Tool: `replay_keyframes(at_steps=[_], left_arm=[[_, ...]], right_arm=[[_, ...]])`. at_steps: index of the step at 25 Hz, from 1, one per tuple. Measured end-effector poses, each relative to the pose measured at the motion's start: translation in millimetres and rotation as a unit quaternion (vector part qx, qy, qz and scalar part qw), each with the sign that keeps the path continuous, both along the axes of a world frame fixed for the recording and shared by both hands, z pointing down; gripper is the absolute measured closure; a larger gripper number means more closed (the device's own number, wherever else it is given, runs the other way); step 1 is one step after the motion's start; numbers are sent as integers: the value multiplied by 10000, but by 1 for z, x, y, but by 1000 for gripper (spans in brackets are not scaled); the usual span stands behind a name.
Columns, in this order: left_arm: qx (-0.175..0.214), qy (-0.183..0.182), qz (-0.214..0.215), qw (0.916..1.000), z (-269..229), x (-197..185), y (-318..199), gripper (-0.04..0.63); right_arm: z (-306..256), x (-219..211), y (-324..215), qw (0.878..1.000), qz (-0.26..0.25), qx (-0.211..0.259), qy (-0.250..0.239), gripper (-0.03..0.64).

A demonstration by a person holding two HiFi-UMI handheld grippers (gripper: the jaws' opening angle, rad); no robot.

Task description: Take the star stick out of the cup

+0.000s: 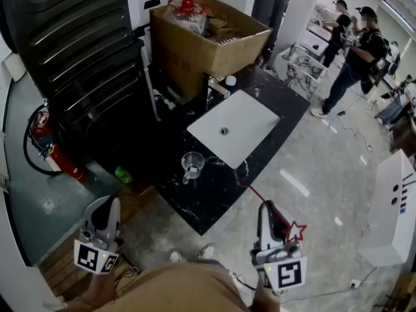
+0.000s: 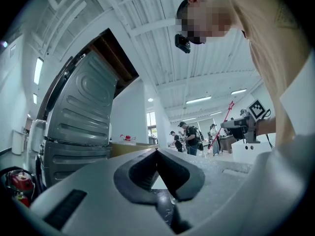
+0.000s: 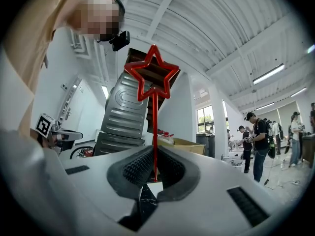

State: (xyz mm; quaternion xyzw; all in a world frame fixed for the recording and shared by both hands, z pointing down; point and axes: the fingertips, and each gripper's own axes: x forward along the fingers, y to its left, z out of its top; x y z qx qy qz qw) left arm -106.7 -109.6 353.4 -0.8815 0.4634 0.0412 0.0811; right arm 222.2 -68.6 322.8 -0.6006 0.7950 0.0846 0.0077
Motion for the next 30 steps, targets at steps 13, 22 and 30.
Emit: replay_keyframes(at_steps=[13, 22, 30], left_arm=[[-56, 82, 5, 10000, 4, 9, 6, 595], [-60, 8, -42, 10000, 0, 3, 7, 595], [-57, -55, -105, 9999, 3, -4, 15, 594]], right_arm=[[1, 2, 0, 9998, -133, -140, -72, 603], [-2, -2, -1, 9998, -126, -143, 12, 603], [-2, -11, 1, 9996, -255, -46, -67, 603]])
